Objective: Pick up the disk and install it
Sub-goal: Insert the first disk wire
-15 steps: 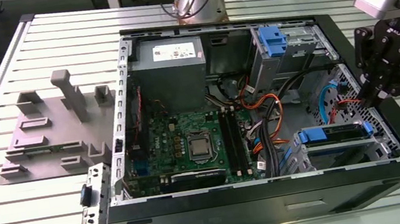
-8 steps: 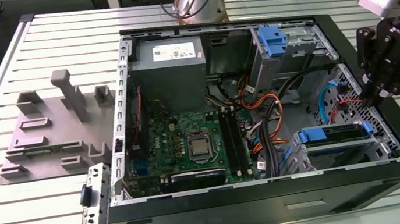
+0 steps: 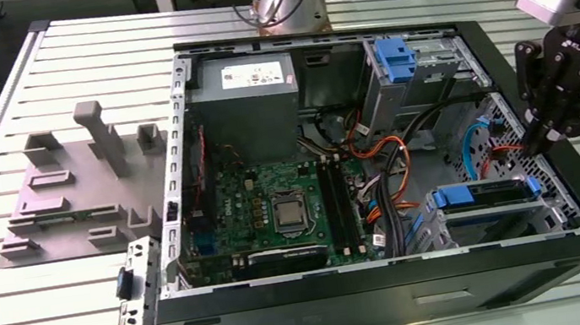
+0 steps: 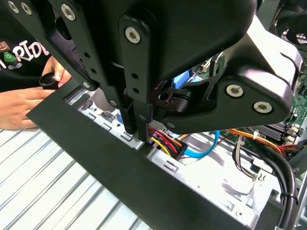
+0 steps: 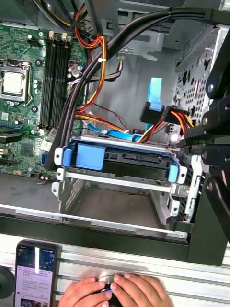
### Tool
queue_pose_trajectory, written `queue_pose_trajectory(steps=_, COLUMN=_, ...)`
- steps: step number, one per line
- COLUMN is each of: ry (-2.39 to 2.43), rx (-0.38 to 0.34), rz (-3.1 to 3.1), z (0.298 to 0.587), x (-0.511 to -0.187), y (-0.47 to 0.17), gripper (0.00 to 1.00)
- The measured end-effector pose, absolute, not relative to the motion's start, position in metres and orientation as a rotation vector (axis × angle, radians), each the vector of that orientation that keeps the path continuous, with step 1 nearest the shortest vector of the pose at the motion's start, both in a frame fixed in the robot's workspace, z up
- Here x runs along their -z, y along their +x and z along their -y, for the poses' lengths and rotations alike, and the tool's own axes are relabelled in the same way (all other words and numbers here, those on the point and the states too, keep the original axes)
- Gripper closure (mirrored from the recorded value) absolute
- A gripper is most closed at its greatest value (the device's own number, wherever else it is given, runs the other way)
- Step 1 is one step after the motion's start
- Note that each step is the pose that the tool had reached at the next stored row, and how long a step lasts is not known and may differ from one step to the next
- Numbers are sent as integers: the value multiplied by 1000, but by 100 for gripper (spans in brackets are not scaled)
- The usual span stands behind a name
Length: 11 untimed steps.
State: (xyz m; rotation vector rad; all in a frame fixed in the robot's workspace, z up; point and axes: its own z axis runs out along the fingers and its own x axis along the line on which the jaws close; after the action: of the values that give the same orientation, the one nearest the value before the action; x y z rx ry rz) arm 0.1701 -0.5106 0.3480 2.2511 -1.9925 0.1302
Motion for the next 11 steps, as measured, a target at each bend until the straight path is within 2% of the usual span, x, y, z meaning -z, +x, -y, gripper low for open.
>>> queue_pose_trajectory(steps=11, ry=2252, rx=-132, rz=1994, z=514, x=-348, y=158, gripper=83)
